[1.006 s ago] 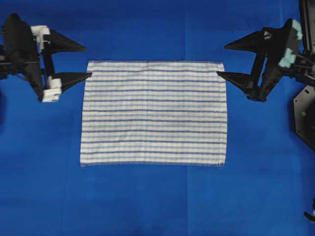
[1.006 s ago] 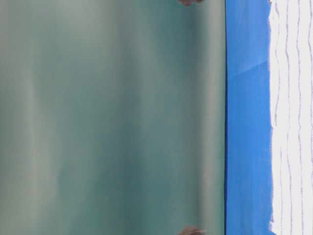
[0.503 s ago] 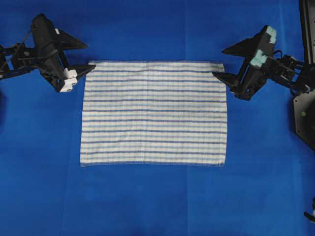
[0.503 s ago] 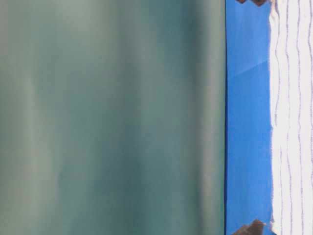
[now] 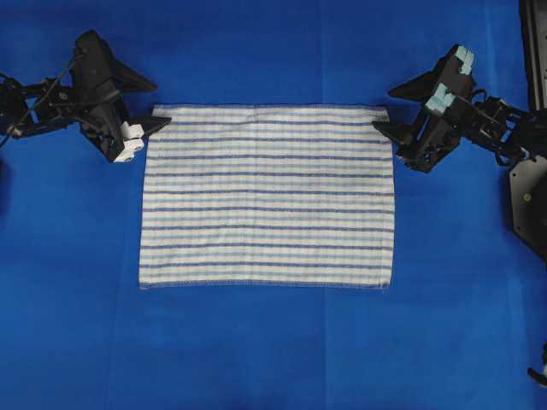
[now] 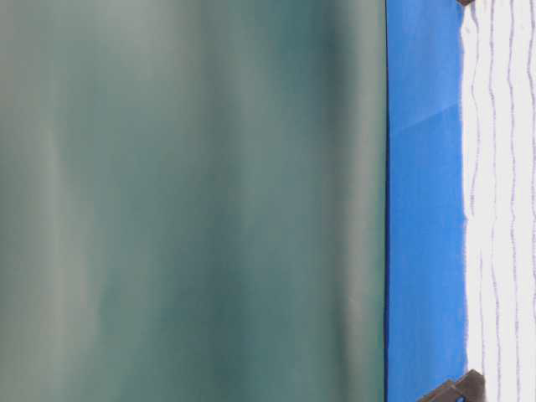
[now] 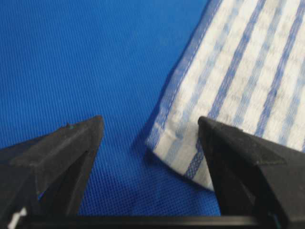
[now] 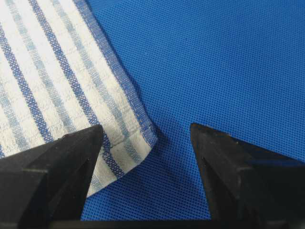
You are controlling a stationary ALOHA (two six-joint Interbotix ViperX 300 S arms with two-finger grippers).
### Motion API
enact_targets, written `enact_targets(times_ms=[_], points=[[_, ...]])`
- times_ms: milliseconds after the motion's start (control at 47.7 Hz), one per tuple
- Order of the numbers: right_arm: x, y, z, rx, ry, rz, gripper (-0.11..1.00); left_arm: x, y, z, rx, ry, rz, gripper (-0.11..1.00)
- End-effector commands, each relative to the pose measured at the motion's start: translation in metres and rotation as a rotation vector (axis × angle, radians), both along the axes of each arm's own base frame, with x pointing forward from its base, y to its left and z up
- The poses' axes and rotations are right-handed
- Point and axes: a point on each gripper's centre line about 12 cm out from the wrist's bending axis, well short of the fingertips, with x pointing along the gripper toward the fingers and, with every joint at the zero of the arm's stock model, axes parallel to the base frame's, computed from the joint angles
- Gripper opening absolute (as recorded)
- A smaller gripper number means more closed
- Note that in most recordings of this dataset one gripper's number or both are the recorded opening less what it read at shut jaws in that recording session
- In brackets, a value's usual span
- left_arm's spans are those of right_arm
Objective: Fold the blue towel.
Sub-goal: 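Move both grippers to the towel's far corners and open them, then close both grippers on the far left and right towel corners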
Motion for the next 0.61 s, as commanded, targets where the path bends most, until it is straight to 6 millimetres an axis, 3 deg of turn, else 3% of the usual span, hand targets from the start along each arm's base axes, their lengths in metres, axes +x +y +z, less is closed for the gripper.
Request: enact_targets(times_ms=[0,251,482,587], points=[[0.002,-0.0021,0.0032,-0.007,-0.015,-0.007,0.6,0.0009,0.0005,-0.0009,-0.009,0.001,0.007,0.73],[0.0049,0.0045,-0.0041,0.013,0.021,0.021,0.54,0.003,0.0014,-0.0009,-0.012,-0.002,0.01,0.51],[0.0055,0.0071,-0.0057,0.01,0.026,0.035,0.16,-0.0002,-0.0031,-0.0077,-0.039,0.056,0.0,0.35],[0.0057,0.0073,-0.006,0.013,0.03,0.037,0.03,0.001,-0.0064,-0.0074,-0.039,0.06,-0.013,0.19]])
